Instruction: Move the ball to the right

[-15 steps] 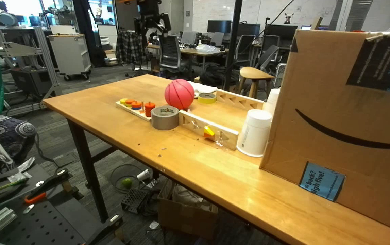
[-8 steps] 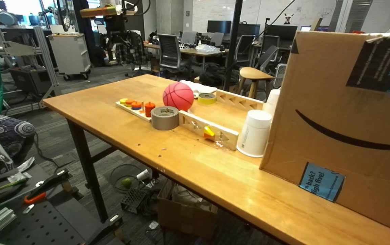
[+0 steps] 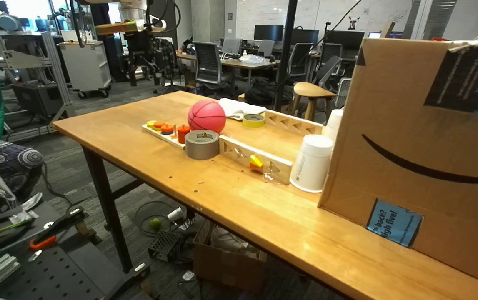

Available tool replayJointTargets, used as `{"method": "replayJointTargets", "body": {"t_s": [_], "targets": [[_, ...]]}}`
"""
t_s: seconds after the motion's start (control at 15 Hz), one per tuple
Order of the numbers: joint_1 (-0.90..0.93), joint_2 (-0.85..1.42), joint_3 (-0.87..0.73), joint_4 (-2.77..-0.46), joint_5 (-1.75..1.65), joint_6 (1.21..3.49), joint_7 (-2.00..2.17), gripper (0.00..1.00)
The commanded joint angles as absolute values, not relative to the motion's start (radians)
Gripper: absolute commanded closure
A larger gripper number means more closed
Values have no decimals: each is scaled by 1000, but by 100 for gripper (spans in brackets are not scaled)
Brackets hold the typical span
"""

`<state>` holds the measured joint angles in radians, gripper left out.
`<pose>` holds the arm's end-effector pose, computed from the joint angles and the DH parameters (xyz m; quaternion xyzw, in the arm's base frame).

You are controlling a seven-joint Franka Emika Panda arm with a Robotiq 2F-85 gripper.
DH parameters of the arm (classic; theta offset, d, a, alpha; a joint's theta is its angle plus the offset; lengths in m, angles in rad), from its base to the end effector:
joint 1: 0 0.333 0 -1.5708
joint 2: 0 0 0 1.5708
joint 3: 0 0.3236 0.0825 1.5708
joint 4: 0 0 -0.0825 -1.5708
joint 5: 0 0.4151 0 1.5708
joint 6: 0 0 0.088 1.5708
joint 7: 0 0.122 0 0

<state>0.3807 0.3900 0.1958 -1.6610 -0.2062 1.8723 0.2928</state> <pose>0.5786 0.3409 0.3514 0.9792 0.1751 -0.0521 0.0881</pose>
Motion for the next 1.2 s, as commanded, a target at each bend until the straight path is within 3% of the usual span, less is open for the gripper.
{"method": "replayJointTargets", "body": {"t_s": [0.0,0.8,1.13], "targets": [[380,398,189,-1668,-198,1892,327,0],[340,555,155,-1594,-160,1881,285,0],[345,517,63,-1535,-316,1797,298,0]]}}
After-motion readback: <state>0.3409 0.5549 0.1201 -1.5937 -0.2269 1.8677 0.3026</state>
